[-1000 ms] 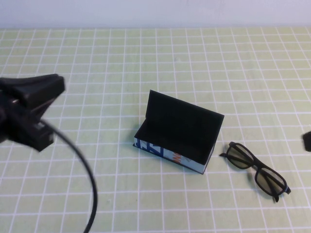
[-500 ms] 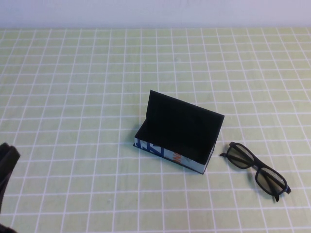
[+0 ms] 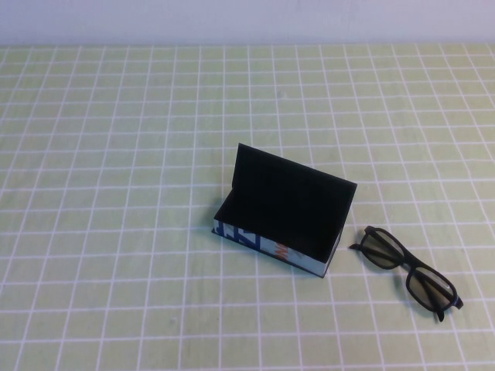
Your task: Take glasses out of glasses case
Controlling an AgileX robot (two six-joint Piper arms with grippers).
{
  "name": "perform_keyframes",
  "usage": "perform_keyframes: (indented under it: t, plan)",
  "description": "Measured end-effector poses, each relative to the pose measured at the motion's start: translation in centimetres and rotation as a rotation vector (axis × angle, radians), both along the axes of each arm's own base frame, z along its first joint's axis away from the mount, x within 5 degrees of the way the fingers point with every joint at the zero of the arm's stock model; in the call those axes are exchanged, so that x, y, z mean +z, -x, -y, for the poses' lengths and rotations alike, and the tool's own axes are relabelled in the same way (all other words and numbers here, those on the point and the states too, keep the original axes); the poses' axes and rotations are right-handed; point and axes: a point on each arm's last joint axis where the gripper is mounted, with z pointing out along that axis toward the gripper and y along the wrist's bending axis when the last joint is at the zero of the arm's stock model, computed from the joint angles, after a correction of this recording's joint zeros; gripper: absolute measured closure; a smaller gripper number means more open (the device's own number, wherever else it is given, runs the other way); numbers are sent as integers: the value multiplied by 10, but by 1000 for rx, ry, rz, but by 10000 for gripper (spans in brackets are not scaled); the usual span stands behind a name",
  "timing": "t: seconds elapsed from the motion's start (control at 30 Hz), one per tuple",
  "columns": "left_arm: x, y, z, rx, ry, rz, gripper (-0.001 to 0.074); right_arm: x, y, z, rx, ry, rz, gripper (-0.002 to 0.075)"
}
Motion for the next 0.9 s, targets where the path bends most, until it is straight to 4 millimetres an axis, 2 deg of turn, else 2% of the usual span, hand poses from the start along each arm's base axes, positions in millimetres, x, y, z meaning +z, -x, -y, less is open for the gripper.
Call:
perform_keyframes:
  t: [0.13, 0.23, 0.7, 0.9]
  plan:
    - [0, 0, -2, 20, 5, 0, 739, -33, -24, 1, -77, -40, 48, 741]
    - [0, 0, -2, 22, 6, 0, 739, -53, -34, 3, -120, -55, 75, 741]
    - [0, 0, -2, 23, 6, 0, 739, -120, -39, 2, -121, -5, -124, 742]
    - [0, 0, -2, 23, 6, 0, 739, -133, -38, 2, -122, -10, -162, 742]
